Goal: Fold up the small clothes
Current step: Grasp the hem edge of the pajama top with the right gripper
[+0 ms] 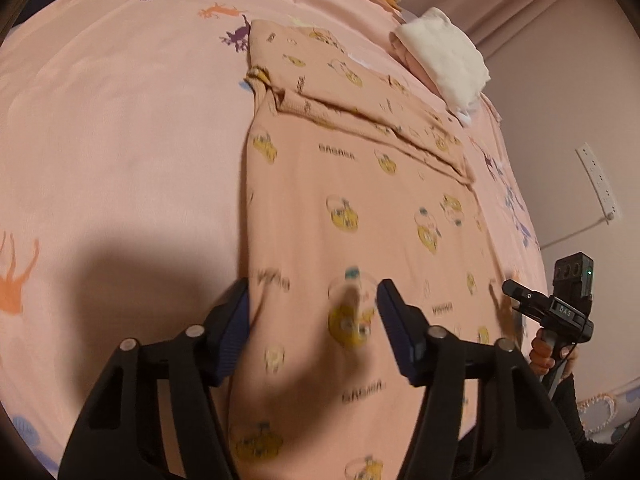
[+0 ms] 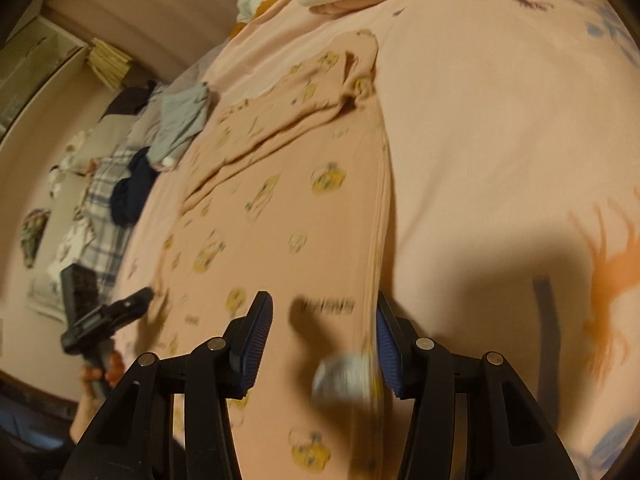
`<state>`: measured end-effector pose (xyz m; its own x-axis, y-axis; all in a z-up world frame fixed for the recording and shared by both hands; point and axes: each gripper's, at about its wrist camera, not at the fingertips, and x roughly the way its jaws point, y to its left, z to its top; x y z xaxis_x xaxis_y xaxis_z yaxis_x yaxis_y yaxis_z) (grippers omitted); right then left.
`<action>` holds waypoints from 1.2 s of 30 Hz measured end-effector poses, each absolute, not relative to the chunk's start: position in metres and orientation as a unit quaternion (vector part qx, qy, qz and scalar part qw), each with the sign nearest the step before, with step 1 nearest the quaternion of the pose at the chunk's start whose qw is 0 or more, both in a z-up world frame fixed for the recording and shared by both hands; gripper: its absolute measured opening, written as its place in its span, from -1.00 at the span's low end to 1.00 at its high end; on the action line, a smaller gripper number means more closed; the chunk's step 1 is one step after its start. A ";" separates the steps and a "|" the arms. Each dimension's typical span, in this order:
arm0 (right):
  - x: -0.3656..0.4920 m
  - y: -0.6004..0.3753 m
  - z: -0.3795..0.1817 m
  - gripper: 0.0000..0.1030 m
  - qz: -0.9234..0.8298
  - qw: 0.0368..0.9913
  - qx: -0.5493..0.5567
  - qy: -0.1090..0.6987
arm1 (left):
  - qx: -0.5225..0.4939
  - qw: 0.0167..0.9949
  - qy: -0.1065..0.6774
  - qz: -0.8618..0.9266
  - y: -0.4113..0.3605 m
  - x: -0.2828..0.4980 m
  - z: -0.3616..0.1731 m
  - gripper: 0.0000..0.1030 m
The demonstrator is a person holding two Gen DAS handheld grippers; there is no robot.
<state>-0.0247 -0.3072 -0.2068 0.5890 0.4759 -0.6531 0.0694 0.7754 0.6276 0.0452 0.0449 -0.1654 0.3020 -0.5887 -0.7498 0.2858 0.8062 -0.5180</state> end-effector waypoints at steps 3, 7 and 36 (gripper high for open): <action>-0.036 -0.306 -0.210 0.00 0.138 0.824 0.323 0.444 | -0.150 0.785 0.529 -0.285 0.052 0.032 -0.167 0.08; -0.047 -0.302 -0.208 0.00 0.149 0.819 0.312 0.459 | -0.149 0.778 0.535 -0.293 0.059 0.013 -0.168 0.08; -0.062 -0.270 -0.180 -0.86 0.171 0.859 0.269 0.401 | -0.204 0.773 0.522 -0.297 0.071 -0.007 -0.160 -0.93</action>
